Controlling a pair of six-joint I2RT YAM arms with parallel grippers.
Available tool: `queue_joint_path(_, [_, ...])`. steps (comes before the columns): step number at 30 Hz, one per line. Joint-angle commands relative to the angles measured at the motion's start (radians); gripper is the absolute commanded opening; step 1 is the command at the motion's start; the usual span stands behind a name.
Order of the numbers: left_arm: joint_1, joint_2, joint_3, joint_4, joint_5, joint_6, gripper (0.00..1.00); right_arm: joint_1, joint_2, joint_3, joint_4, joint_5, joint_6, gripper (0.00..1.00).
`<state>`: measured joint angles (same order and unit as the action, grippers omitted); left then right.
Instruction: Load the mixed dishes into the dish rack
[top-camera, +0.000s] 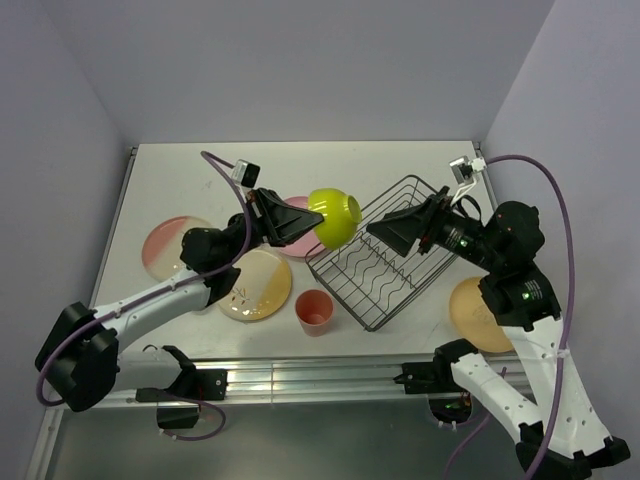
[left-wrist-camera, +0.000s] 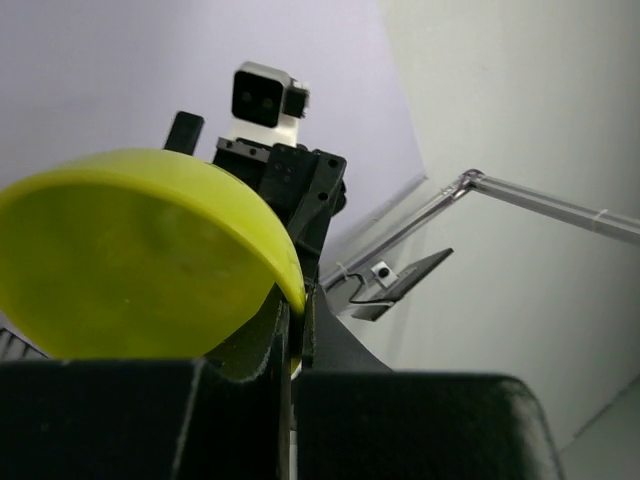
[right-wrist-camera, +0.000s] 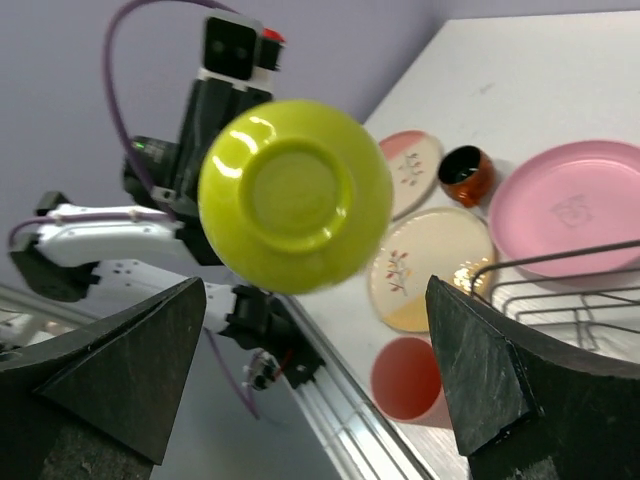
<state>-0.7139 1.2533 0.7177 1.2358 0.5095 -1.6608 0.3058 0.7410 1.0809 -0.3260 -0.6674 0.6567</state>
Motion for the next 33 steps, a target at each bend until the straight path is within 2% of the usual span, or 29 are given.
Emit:
queue_joint_path(1, [-0.001, -0.112, 0.047, -0.079, -0.091, 0.151, 0.00, 0.030, 0.021, 0.082, -0.220, 0.101, -0.196, 0.97])
queue_joint_path(4, [-0.002, -0.141, 0.078, -0.257, -0.117, 0.222, 0.00, 0.081, 0.044, 0.111, -0.264, 0.158, -0.238, 0.95])
queue_joint_path(8, [-0.005, -0.160, 0.112, -0.476, -0.163, 0.251, 0.00, 0.237, 0.081, 0.160, -0.317, 0.291, -0.298, 0.94])
queue_joint_path(9, [-0.009, -0.160, 0.139, -0.584, -0.173, 0.256, 0.00, 0.259, 0.098, 0.169, -0.333, 0.346, -0.317, 0.93])
queue_joint_path(12, [-0.021, -0.147, 0.221, -0.775, -0.210, 0.292, 0.00, 0.325, 0.118, 0.198, -0.341, 0.422, -0.341, 0.93])
queue_joint_path(13, [-0.022, -0.138, 0.236, -0.868, -0.229, 0.300, 0.00, 0.335, 0.123, 0.205, -0.343, 0.433, -0.344, 0.93])
queue_joint_path(17, [-0.030, -0.106, 0.313, -1.070, -0.246, 0.320, 0.00, 0.377, 0.153, 0.244, -0.349, 0.446, -0.365, 0.93])
queue_joint_path(25, [-0.048, -0.066, 0.379, -1.205, -0.236, 0.345, 0.00, 0.446, 0.207, 0.258, -0.360, 0.526, -0.413, 0.94])
queue_joint_path(33, [-0.076, -0.063, 0.368, -1.185, -0.215, 0.332, 0.00, 0.458, 0.258, 0.231, -0.334, 0.562, -0.416, 0.95])
